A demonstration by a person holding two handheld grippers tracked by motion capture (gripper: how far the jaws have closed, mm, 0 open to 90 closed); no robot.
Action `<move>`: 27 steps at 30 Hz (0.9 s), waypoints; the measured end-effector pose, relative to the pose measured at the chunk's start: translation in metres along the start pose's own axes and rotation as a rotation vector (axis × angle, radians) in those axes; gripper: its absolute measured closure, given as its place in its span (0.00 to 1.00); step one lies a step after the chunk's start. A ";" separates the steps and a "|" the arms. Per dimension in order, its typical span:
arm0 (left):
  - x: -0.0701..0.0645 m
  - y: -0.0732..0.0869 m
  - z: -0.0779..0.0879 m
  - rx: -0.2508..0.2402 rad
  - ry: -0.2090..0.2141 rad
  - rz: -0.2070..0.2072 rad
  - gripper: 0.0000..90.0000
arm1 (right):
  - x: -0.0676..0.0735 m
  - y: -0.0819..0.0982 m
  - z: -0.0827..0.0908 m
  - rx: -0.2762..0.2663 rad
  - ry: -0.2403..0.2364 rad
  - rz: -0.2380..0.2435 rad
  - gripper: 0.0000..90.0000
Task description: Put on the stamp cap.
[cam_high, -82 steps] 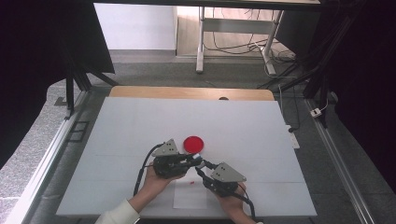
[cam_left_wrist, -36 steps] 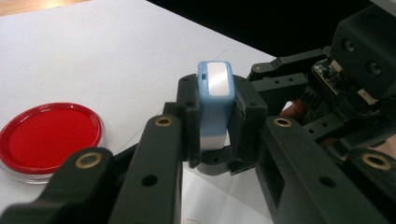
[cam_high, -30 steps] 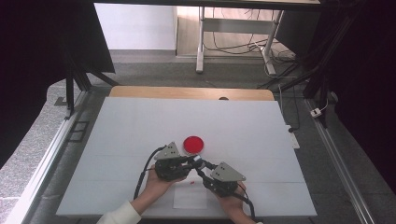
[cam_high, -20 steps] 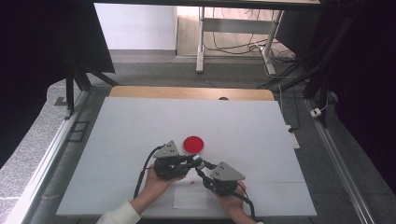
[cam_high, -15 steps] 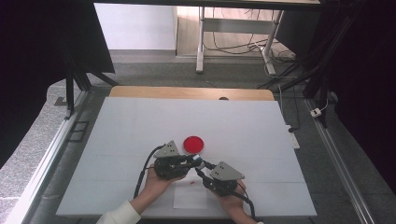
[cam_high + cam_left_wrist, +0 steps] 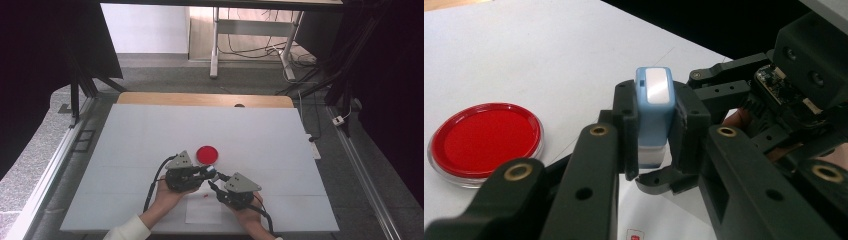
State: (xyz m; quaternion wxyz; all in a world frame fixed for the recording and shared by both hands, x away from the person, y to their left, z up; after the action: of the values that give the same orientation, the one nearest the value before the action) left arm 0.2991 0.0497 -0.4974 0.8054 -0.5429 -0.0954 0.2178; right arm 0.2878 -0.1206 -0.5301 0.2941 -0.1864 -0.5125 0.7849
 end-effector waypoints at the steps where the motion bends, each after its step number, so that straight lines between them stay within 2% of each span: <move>1: 0.000 0.000 0.000 0.000 0.000 -0.001 0.84 | 0.000 0.000 0.000 0.000 0.000 0.000 0.64; 15: 0.006 -0.001 0.006 -0.003 -0.008 0.006 0.84 | -0.011 0.003 0.004 0.051 -0.022 -0.041 0.55; 23: 0.008 0.000 0.008 -0.001 -0.014 0.011 0.84 | -0.036 0.006 0.024 0.059 0.014 -0.085 0.54; 27: 0.009 0.000 0.011 0.005 -0.031 -0.006 0.84 | -0.053 0.009 0.039 0.059 0.042 -0.104 0.54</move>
State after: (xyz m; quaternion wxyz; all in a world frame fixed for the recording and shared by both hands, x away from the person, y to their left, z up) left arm 0.3023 0.0630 -0.4932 0.8059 -0.5372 -0.1088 0.2240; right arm 0.3026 -0.1847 -0.5227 0.3505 -0.1675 -0.4918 0.7793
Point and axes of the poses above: each handheld gripper's, and its own axes: z roughly backward along the jaws, y roughly out of its underside, x roughly to its left, the point moved 3 cm from there along -z, roughly forward along the jaws, and after that the axes turned 10 degrees about -z, right-handed, at the moved point
